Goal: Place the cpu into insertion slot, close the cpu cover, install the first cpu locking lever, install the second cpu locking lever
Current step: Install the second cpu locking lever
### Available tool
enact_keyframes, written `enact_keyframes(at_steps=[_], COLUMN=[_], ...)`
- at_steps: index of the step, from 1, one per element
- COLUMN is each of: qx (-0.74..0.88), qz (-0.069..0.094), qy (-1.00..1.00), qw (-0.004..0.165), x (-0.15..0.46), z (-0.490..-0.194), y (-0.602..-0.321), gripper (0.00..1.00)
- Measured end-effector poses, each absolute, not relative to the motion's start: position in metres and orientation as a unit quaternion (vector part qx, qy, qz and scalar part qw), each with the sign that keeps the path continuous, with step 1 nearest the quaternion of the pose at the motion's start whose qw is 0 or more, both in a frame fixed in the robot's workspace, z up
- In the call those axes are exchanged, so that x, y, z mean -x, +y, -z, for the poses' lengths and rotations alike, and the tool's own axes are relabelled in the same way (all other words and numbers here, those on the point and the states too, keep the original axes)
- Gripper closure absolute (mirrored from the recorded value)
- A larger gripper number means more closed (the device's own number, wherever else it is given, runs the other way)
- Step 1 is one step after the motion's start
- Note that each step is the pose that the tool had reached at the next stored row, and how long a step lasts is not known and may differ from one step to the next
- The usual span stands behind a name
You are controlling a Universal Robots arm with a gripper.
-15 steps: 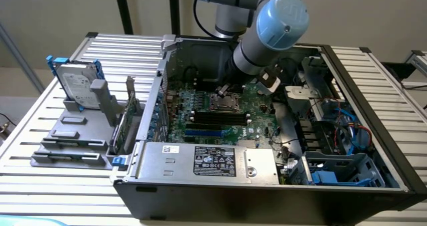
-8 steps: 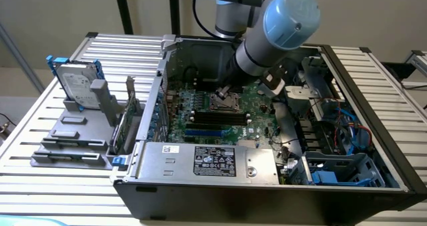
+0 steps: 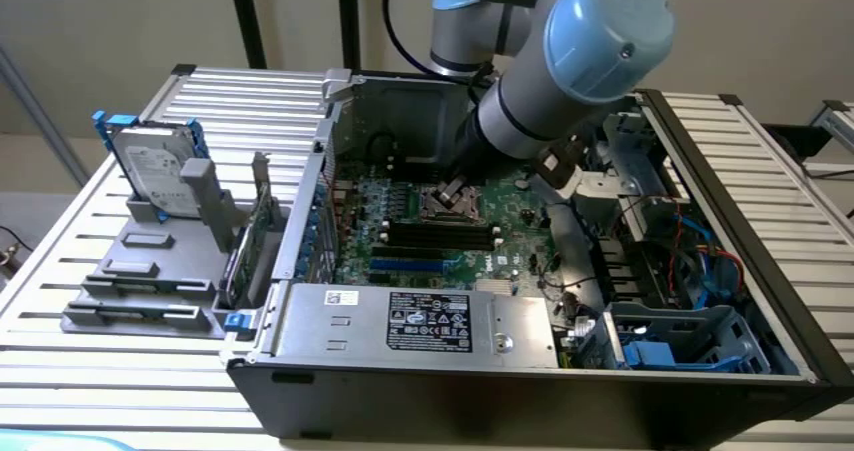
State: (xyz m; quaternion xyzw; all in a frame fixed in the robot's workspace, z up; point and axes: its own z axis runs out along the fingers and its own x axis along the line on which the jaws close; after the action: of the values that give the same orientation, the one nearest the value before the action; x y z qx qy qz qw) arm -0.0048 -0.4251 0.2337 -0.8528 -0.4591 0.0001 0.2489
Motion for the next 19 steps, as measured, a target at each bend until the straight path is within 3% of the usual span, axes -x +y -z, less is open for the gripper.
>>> enact_keyframes(at_steps=[6,19], qx=[0.853,0.854], qz=[0.0,0.0], qy=[-0.459,-0.457], qw=[0.249,0.249], x=[0.01,0.033], z=[-0.234,-0.227], y=[-0.443,-0.441], gripper=[0.89,0.89])
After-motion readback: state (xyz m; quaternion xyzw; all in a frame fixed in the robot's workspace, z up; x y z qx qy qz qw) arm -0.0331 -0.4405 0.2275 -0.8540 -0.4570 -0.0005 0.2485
